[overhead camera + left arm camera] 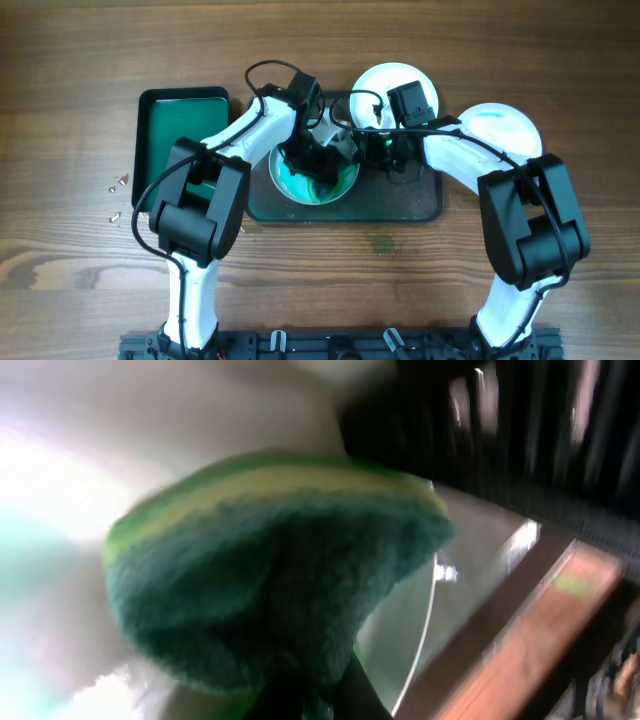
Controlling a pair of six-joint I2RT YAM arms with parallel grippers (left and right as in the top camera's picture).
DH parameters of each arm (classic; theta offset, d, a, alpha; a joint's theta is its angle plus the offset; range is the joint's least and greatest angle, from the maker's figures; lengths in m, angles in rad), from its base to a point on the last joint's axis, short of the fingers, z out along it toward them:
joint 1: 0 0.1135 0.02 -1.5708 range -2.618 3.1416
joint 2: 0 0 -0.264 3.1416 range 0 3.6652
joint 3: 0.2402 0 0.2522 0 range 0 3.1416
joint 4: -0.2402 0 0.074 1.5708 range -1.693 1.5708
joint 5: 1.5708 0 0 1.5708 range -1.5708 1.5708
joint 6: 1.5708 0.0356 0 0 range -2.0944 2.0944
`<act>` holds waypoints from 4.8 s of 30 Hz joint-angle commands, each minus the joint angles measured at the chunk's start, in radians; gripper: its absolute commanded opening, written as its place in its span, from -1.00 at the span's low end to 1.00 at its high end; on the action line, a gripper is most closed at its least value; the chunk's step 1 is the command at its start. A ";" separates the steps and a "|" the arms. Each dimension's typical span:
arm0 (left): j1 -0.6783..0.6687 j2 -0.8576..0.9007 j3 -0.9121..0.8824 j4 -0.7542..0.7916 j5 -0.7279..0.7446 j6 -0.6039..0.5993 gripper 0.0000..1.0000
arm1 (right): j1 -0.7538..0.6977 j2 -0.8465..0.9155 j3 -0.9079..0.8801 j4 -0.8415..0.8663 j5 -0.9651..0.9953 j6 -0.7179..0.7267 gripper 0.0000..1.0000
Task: Clean dirty plates on tray and stack at the side
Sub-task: 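Scrub the held plate with the sponge in the left gripper, then lift the plate with the right gripper and carry it right, then lower the plate onto the first plate at right and release, then reach the right gripper to the last plate and grasp its rim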
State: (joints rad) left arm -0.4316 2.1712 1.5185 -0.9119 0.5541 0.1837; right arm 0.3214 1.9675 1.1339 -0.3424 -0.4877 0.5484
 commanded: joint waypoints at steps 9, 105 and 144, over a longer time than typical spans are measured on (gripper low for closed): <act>0.032 0.030 -0.002 0.206 -0.690 -0.546 -0.92 | 0.005 0.005 0.012 -0.006 -0.065 0.030 -0.91; 0.140 -0.129 0.183 -0.173 -0.432 -0.479 -0.92 | 0.068 -0.541 -0.045 -0.327 0.563 -0.207 -0.91; 0.140 -0.129 0.183 -0.132 -0.431 -0.479 -0.92 | -0.572 -0.323 0.142 -0.352 0.120 -0.288 0.07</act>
State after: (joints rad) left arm -0.2947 2.0476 1.6932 -1.0508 0.1066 -0.3115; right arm -0.3332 1.6863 1.1896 -0.6979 -0.1848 0.3756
